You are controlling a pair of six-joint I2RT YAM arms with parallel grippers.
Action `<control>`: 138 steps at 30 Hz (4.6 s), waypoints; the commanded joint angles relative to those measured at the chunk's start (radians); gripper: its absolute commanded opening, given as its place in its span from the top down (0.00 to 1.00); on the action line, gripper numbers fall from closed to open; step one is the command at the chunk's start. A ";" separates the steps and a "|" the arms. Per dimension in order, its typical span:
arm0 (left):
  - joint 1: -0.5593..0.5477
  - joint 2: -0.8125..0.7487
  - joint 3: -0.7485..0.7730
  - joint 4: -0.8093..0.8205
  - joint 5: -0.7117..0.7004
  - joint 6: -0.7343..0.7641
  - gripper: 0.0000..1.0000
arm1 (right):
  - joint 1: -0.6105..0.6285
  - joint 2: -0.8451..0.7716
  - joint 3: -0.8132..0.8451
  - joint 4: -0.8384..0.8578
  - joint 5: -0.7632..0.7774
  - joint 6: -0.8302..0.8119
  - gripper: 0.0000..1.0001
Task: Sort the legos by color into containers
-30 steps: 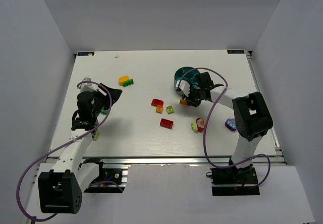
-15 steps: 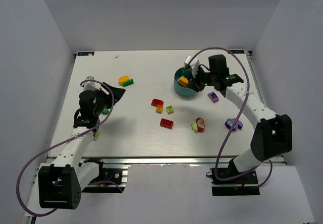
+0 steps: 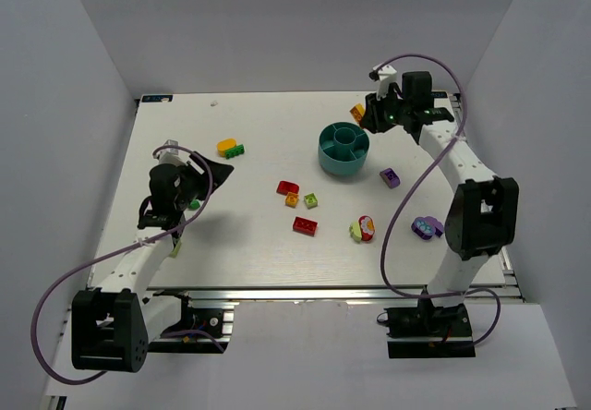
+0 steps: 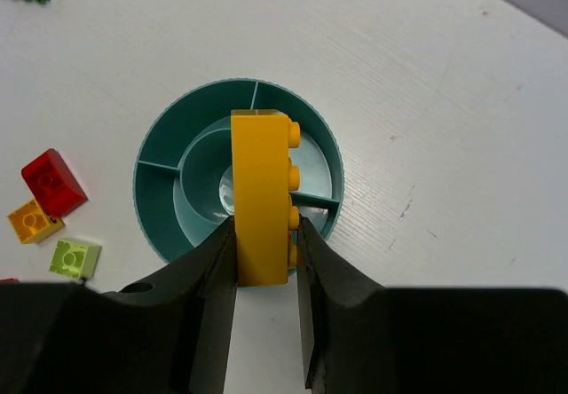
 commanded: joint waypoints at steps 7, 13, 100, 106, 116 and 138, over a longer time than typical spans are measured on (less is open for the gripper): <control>-0.008 -0.013 0.029 0.019 0.006 0.015 0.25 | -0.018 0.197 0.211 0.053 -0.040 -0.006 1.00; -0.008 -0.009 0.025 0.029 -0.003 0.004 0.25 | -0.018 0.263 0.238 0.057 -0.064 -0.057 1.00; -0.079 1.263 1.468 -0.914 -0.437 0.321 0.10 | 0.016 -0.099 -0.246 0.047 -0.401 -0.315 0.11; -0.086 1.271 1.465 -0.899 -0.462 0.317 0.29 | 0.016 -0.110 -0.253 0.043 -0.404 -0.315 0.11; -0.089 1.056 1.288 -0.762 -0.342 0.256 0.88 | 0.106 -0.116 -0.247 0.007 -0.416 -0.217 0.27; -0.226 0.524 0.561 -0.222 -0.103 -0.462 0.97 | 0.359 0.128 0.046 0.285 -0.217 0.767 0.11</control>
